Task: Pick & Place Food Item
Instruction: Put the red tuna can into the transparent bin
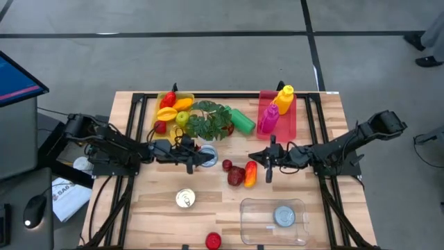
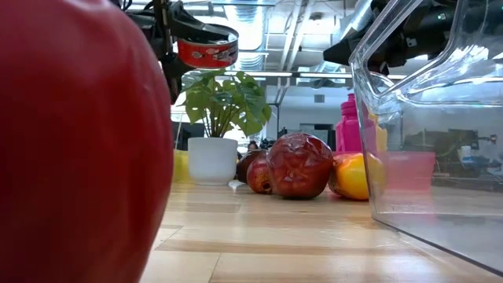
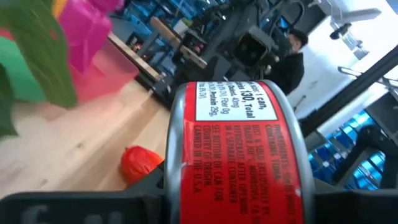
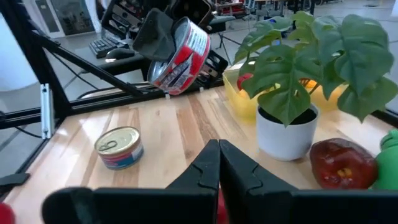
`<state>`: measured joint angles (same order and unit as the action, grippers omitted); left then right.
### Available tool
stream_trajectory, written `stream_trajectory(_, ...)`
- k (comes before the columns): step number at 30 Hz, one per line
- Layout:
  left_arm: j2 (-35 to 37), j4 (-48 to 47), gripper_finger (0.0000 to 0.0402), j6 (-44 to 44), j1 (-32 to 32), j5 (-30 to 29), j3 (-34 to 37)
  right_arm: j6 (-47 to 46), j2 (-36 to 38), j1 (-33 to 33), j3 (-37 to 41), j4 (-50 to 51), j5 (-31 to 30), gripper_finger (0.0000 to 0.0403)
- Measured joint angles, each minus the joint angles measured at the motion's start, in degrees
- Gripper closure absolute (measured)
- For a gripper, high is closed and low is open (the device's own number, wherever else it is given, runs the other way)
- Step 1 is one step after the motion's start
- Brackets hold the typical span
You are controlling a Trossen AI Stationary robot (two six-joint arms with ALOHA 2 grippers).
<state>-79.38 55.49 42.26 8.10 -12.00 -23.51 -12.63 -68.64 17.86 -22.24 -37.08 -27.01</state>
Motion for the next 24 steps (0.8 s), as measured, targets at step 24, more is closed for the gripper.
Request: stream_trajectory(24,-6.97,11.68,0.0284,-1.38,1.91,-2.03,0.00,-7.60,-0.04,4.24,-0.01,-3.21,0.00,0.0403)
